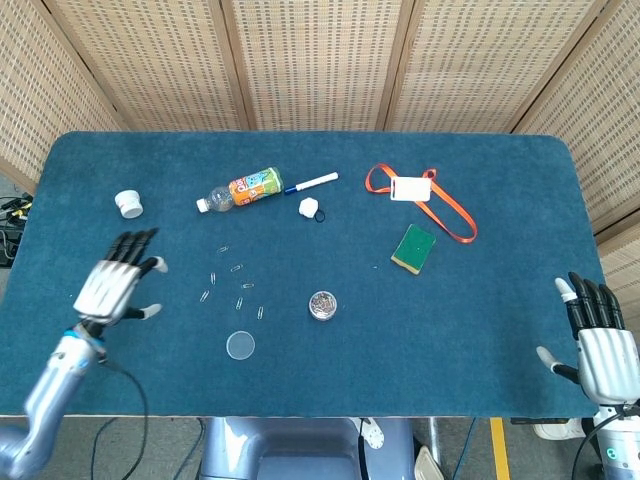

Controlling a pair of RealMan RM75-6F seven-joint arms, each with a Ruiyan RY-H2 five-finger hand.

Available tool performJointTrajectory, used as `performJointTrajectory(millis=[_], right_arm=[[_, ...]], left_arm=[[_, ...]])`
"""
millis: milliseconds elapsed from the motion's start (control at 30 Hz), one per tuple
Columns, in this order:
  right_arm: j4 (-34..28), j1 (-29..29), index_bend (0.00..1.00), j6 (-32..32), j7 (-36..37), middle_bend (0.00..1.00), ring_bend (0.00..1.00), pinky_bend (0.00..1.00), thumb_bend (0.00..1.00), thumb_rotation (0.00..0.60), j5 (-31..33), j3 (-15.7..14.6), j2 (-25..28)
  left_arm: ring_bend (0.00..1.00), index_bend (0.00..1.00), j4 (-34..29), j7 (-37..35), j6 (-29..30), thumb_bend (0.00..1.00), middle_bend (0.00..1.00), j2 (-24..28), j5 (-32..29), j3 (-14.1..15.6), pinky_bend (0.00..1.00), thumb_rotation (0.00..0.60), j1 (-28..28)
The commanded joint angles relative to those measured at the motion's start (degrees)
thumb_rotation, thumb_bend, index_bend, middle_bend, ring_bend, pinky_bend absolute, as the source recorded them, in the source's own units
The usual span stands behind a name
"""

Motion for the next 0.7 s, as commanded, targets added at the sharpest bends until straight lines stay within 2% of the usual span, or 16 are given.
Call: performJointTrajectory(millis=[33,167,267,400,700], right_arm=[[0.39,0.06,0.00,-0.49,0.34,0.00,0.00,0.00,0.00,0.600,0.77,0.22,-0.04],[1.10,0.27,0.00,-1.46,0.78,0.00,0.00,0.00,0.00,0.600,1.83,0.43,-0.17],[1.35,0.37,0.00,-1.74,0.79,0.00,0.00,0.00,0.00,0.600,1.96,0.42,-0.29],[1.55,0.50,0.00,-2.27,0.97,0.00,0.00,0.00,0.00,0.600,2.33,0.42,-0.35],[1.90,0.71,0.00,-2.88,1.02,0.00,0.00,0.00,0.00,0.600,3.04,0.62,-0.49]], left_arm=[[0.00,0.42,2.35,6.22,-5.24,0.12,0.00,-5.72,-5.78,-2.49,0.00,0.600,-5.50],[0.00,0.46,6.96,15.04,-9.73,0.17,0.00,-11.79,-11.82,-2.62,0.00,0.600,-10.66],[0.00,0.48,8.23,18.07,-10.18,0.22,0.00,-14.34,-15.14,-2.71,0.00,0.600,-12.22],[0.00,0.49,9.94,19.51,-10.82,0.28,0.00,-16.59,-17.90,-2.77,0.00,0.600,-13.73],[0.00,0.49,13.92,22.51,-11.59,0.30,0.00,-20.45,-22.09,-2.34,0.00,0.600,-16.72]])
